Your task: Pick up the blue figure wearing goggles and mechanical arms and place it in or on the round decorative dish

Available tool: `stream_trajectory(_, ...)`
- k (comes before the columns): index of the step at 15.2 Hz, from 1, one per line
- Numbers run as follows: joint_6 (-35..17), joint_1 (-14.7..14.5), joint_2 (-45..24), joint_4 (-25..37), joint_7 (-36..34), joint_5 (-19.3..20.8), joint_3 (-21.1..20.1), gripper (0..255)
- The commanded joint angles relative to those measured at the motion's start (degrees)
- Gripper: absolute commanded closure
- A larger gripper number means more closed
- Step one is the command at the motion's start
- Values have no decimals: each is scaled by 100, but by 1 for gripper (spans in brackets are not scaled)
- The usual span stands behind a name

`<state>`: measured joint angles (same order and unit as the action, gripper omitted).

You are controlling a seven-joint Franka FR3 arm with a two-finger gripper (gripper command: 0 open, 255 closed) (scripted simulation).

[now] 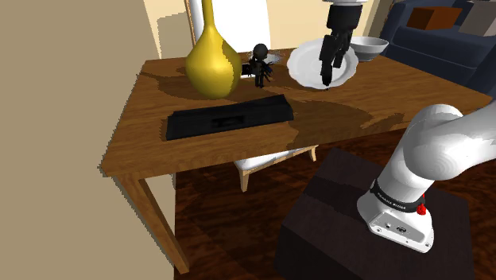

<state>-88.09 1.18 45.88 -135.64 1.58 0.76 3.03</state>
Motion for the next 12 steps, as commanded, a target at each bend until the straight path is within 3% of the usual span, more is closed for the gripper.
stream_trajectory(1, 0, 0, 0, 0, 0, 0, 0, 0)
stream_trajectory(12, -710, 17, -2318, 1853, -936, 141, -615, 0)
